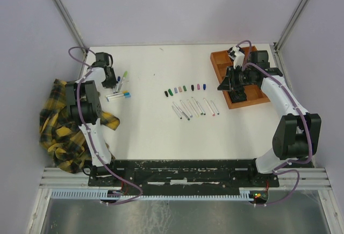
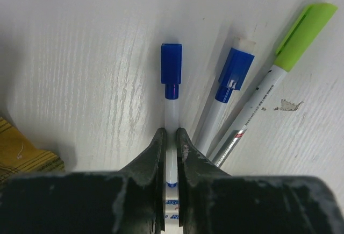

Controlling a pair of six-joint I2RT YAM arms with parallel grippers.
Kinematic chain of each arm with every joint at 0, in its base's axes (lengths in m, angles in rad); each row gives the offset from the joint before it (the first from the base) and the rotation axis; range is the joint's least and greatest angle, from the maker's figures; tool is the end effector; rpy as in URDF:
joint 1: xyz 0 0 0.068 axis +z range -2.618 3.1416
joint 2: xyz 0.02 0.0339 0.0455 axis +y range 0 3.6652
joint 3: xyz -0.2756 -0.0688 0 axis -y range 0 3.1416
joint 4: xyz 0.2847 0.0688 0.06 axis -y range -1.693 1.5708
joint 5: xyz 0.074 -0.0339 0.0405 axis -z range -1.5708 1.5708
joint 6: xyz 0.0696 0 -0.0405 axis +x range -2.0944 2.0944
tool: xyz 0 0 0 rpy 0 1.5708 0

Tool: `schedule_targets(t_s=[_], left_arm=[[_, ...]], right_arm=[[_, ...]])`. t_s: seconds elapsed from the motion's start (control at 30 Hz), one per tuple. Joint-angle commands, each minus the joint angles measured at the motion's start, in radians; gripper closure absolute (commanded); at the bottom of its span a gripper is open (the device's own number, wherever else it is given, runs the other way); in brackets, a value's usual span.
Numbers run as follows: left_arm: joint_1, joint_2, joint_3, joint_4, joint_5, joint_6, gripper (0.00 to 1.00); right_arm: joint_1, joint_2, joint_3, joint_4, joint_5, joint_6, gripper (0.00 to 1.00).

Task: Open the pen caps
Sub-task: Pick up the pen from the center of the board.

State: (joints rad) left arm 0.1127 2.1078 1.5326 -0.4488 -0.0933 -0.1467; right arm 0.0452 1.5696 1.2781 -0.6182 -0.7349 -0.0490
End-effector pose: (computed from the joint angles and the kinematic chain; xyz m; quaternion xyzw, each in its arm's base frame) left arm 0.5031 0.0635 0.1234 -0.1369 0.9521 0.0403 0.2704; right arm 0.3842 0.0641 0.2656 -0.1580 0.8763 0.3392 0.3035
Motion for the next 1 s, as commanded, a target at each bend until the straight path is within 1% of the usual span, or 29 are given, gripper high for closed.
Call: schedule_targets(t_s=[0.0,0.2,0.33,0.43,0.5,0.53,0.57,0.6,0.7,0.8,0.83,0.97], left_arm=[[0.002,-0.034,0.044,-0.023,0.003,-0.018,0.97],[0.002,-0.197,-0.003,0.075,0.038,-0.1,0.97],[-0.009,-0.343,-0.098,0.208,0.149,-0.217,0.97],[-0.028,-0.497,-0.254,0.402,0.273,-0.351,0.97],[-0.05,-0.604,-0.39,0.571,0.373,-0.435,0.97],[-0.067,-0.658,-0.466,0.656,0.399,-0.476,0.97],[-0.086,-0.713,-0.541,0.749,0.417,-0.519,0.97],[-0.11,-0.767,-0.614,0.863,0.425,-0.556,0.97],[-0.2,-0.912,-0.82,1.073,0.411,-0.641,0.97],[-0.302,-1.023,-0.955,1.215,0.361,-0.678,0.97],[-0.352,-1.053,-0.991,1.258,0.338,-0.684,0.97],[-0.492,-1.146,-1.12,1.418,0.246,-0.689,0.97]], right_arm=[[0.004,-0.05,0.007,0.014,-0.036,0.001,0.69],[0.01,-0.099,-0.014,0.045,-0.075,0.016,0.69],[0.019,-0.164,-0.044,0.1,-0.138,0.037,0.69],[0.019,-0.234,-0.086,0.175,-0.2,0.08,0.69],[0.019,-0.292,-0.122,0.252,-0.232,0.124,0.69],[0.02,-0.332,-0.15,0.291,-0.249,0.147,0.68],[0.02,-0.361,-0.17,0.338,-0.262,0.177,0.66],[0.021,-0.39,-0.192,0.401,-0.274,0.207,0.64],[0.029,-0.467,-0.258,0.557,-0.309,0.314,0.57],[0.036,-0.517,-0.307,0.71,-0.338,0.427,0.52],[0.038,-0.529,-0.323,0.768,-0.347,0.471,0.5],[0.073,-0.55,-0.398,1.012,-0.357,0.648,0.4]])
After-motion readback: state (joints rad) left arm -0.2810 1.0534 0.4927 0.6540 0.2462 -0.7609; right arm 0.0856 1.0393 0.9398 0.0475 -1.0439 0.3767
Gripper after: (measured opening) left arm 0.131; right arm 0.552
